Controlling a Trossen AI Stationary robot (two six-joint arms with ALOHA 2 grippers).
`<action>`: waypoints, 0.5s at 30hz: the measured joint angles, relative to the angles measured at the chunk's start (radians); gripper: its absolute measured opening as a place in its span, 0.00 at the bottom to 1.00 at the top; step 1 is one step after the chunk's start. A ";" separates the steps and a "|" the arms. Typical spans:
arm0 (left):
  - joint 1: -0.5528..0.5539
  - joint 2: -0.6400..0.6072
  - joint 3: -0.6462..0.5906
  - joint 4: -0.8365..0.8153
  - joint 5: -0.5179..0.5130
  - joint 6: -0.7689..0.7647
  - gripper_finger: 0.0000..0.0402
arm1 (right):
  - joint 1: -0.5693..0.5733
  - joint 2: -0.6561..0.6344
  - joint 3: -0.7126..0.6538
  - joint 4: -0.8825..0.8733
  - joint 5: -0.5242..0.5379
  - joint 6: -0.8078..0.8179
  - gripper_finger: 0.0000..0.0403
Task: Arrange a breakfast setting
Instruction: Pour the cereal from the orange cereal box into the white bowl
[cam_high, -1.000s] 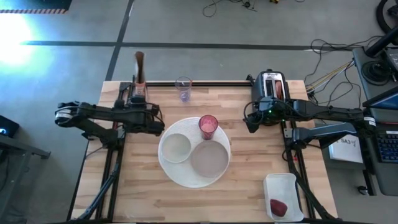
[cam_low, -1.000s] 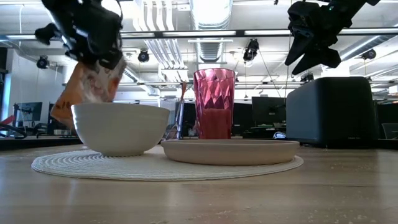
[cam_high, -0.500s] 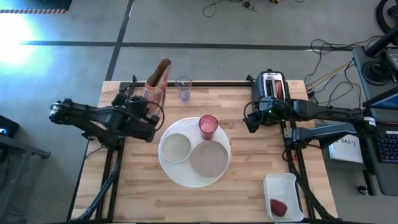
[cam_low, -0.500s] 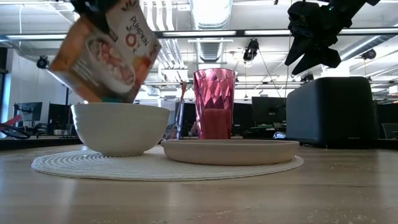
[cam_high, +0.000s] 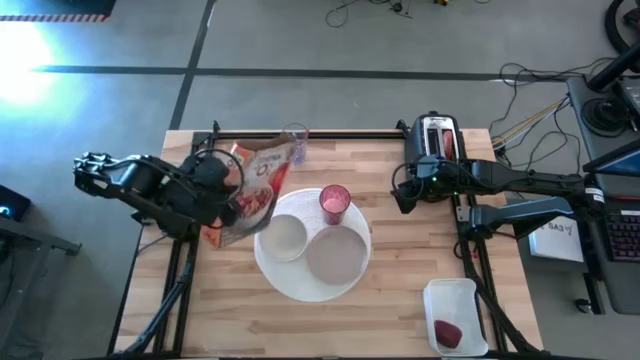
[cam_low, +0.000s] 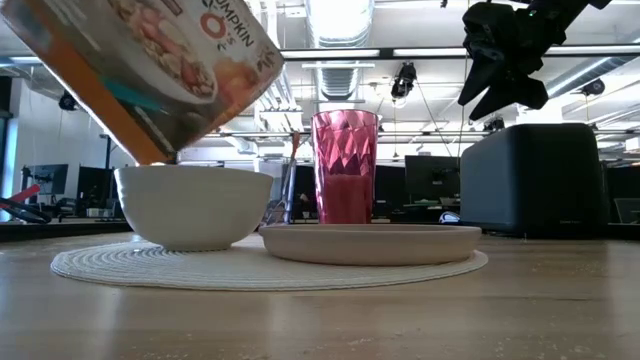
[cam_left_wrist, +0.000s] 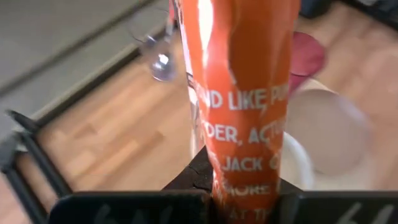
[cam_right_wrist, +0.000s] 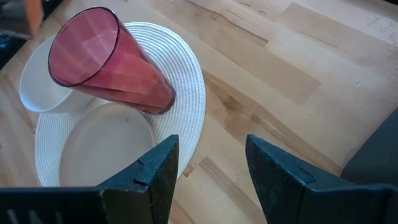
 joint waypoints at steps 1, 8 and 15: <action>0.000 0.001 0.016 0.000 0.026 0.000 0.00 | 0.000 0.000 0.000 0.000 0.000 0.000 0.44; 0.000 0.003 0.086 0.000 0.197 -0.061 0.00 | 0.000 0.000 0.000 0.000 0.000 0.000 0.44; 0.000 0.003 0.091 0.000 0.382 -0.111 0.00 | 0.000 0.000 0.000 0.000 0.000 0.000 0.44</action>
